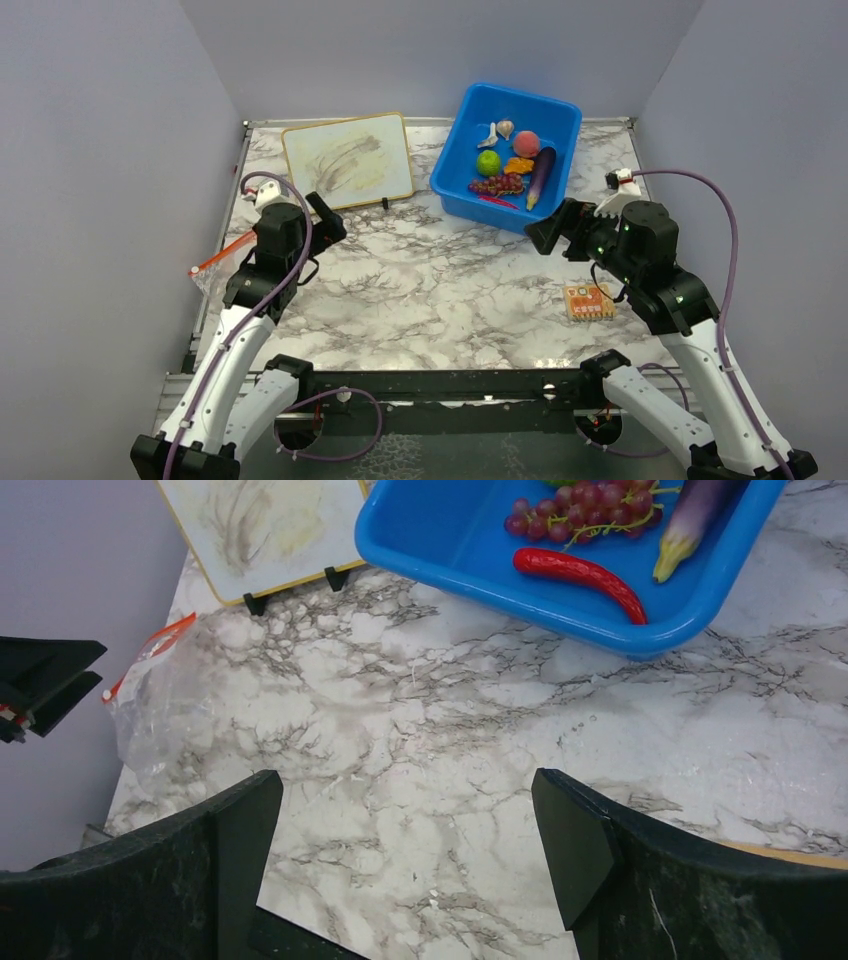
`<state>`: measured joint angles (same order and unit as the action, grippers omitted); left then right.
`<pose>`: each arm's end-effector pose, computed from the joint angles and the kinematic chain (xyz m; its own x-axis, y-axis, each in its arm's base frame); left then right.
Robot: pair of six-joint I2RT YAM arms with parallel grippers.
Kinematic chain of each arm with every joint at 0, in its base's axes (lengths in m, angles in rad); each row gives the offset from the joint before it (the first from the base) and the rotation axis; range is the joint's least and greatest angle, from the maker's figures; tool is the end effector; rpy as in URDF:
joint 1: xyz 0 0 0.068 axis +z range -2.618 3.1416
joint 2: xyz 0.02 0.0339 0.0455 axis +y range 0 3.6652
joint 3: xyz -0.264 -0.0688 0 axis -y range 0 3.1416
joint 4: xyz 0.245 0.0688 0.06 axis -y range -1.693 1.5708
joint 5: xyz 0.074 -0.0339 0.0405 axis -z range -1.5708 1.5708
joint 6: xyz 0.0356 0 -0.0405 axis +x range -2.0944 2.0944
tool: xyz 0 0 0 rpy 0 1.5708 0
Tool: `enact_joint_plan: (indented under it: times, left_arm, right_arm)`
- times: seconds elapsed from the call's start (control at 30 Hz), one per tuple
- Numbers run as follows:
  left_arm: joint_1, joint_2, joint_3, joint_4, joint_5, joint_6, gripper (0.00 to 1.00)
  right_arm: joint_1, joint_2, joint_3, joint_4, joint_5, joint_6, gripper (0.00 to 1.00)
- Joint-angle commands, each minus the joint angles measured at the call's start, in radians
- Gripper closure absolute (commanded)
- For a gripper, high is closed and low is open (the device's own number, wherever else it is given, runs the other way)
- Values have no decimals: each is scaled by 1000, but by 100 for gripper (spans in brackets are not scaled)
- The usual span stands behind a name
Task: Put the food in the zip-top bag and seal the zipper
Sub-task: Pick up the zipper food storage bag at the center of the board.
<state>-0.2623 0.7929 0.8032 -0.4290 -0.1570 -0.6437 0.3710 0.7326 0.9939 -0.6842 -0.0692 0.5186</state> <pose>0.1742 -0.0410 0.3197 -0.3850 -0.5104 -0.7689 -0.1412 0.8559 -0.4975 0.1340 0.0548 0.3664 -0.5406 0.3203 -0.7779 -0.1756 0.8614 0.4766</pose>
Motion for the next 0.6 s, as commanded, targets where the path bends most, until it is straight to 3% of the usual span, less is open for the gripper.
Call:
enact_joint_plan:
  times: [0.0, 0.13, 0.37, 0.57]
  left_arm:
    - [-2, 24, -29, -115, -308, -140, 9]
    - [3, 107, -41, -144, -427, -186, 14]
    - [26, 316, -3, -180, -434, -217, 13]
    - [40, 473, 23, -203, -465, -199, 33]
  right_arm:
    - [-6, -3, 6, -3, -31, 0, 3]
    - [-6, -12, 12, -22, 2, -4, 3]
    - [-6, -34, 23, -57, 60, -37, 3]
    - [-6, -55, 31, -63, 70, -62, 5]
